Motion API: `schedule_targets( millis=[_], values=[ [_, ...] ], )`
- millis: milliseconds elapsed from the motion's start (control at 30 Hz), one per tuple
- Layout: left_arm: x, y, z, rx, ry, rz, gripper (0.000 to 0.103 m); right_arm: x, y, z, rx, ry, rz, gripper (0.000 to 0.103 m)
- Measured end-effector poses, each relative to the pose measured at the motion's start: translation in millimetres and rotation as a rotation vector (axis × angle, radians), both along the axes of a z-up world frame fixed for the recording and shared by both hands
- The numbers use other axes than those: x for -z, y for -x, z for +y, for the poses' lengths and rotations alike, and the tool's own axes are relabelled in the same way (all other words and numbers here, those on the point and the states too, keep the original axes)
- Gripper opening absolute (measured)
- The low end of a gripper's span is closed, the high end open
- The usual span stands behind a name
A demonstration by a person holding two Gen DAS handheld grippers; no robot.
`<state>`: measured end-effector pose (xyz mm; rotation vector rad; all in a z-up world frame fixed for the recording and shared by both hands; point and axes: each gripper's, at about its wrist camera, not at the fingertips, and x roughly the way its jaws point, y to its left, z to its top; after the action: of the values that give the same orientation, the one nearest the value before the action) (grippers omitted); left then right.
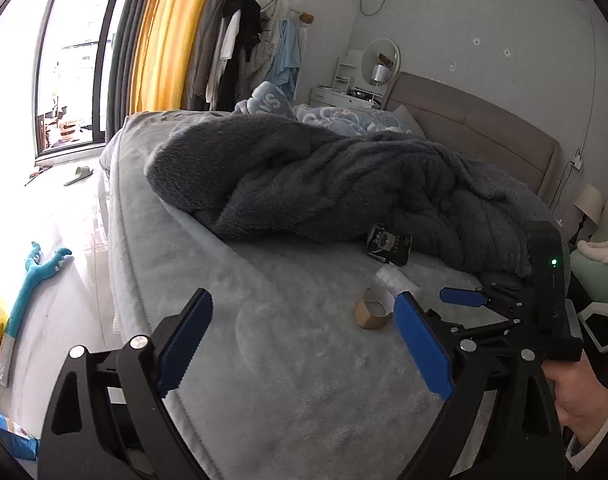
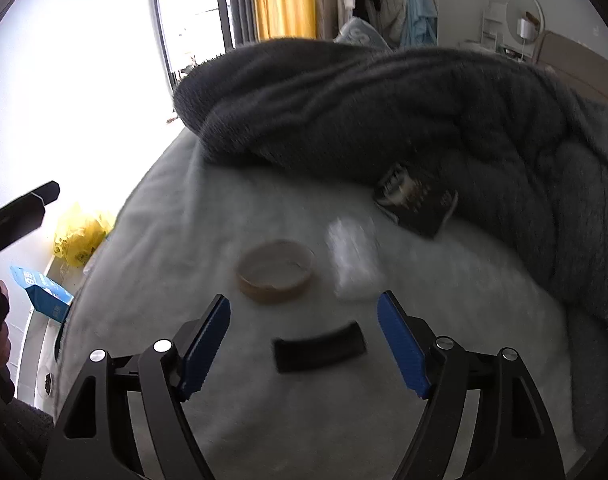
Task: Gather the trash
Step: 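Close the right gripper on the second black curved plastic piece, then lower the left gripper onto the cardboard tape core and close it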
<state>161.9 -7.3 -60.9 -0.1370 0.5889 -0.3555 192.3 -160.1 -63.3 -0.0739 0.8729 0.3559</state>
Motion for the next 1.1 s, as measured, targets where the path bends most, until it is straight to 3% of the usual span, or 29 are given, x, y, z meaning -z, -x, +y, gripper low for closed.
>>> schedule_targets(
  millis=[333, 600, 800, 1100],
  values=[
    [14, -12, -28, 0.014, -0.009, 0.04, 0.094, 11, 2, -13, -0.037, -0.05, 0.058, 0.077],
    [27, -21, -44, 0.017, 0.003, 0.074, 0.094, 21, 5, -16, -0.04, -0.035, 0.092, 0.05],
    [37, -28, -58, 0.017, 0.023, 0.1, 0.094, 14, 5, -30, -0.022, -0.073, 0.072, 0.048],
    [54, -40, -94, 0.052, -0.075, 0.139, 0.089, -7, 8, -67, 0.036, -0.129, 0.022, 0.048]
  ],
)
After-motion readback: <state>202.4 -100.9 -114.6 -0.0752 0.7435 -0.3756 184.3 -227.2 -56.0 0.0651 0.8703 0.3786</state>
